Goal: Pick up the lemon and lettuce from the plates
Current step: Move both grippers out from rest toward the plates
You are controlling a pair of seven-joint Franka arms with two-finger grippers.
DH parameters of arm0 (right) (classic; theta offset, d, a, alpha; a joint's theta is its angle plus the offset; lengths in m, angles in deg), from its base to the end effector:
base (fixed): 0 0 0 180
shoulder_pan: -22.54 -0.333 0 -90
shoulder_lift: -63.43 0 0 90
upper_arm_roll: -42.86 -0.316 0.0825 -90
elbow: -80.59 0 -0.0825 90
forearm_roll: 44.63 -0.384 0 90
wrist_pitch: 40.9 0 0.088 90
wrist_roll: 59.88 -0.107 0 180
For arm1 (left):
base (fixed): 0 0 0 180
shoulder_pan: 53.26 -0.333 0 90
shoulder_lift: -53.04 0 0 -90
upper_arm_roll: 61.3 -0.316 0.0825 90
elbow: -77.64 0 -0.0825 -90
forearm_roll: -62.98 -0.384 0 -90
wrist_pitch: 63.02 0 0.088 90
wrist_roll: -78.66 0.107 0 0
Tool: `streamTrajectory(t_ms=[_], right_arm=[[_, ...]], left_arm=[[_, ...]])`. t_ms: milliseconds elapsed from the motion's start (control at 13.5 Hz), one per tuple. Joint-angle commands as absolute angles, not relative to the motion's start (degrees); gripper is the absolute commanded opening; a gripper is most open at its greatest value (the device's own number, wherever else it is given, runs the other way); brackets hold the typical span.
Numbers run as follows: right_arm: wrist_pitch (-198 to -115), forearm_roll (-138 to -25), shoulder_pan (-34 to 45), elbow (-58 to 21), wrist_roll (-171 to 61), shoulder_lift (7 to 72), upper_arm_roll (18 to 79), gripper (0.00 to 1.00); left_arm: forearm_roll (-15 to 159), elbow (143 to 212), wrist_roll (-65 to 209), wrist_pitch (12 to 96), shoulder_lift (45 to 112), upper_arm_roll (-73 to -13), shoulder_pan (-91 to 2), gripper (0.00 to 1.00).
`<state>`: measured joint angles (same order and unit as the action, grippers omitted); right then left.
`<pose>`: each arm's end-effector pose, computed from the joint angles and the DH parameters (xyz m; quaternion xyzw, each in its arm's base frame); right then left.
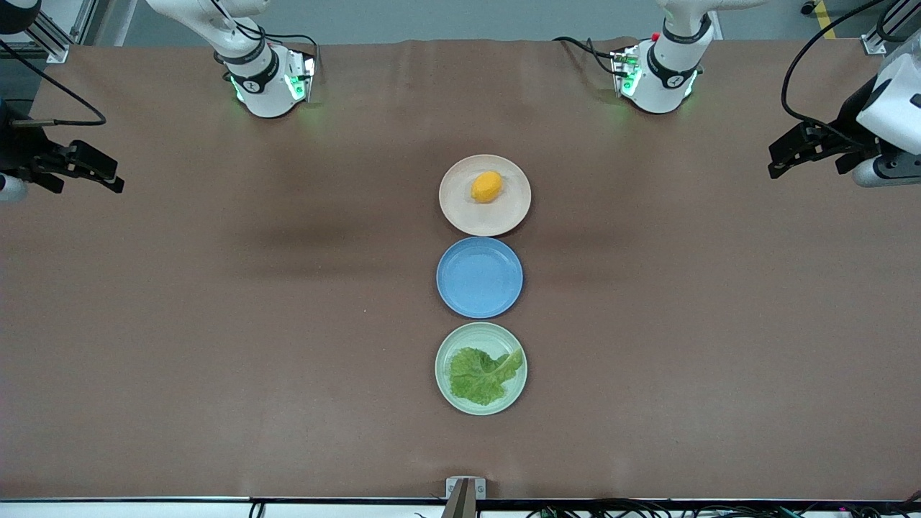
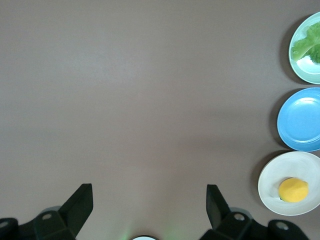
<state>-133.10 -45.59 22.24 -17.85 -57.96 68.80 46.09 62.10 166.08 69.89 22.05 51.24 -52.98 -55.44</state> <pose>0.5262 -0.0265 0.6088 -0.9999 0.0091 0.0072 0.0113 0.5331 -0.0570 0.6468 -0.9996 -0.0236 0.0125 0.0116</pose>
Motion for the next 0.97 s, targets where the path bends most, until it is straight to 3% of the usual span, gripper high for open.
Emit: streamTrajectory(t_ms=[0, 520, 892], right_arm=[[-133.28, -44.81, 22.89, -19.51, -56.90, 70.46, 45.58, 1.00], [-130.64, -44.89, 22.97, -16.01, -57.69, 66.86, 45.50, 1.00], [-133.36, -44.90, 23.15, -15.38, -57.51, 64.05, 45.67, 1.00]], left_arm=[[62.54, 165.53, 70.66, 20.92, 50.84, -53.04, -55.72, 1.00], [62.81, 165.26, 72.42, 20.92, 50.84, -53.04, -56.51, 1.00], [62.54, 163.07, 72.95, 20.92, 52.59, -53.04, -56.60, 1.00]])
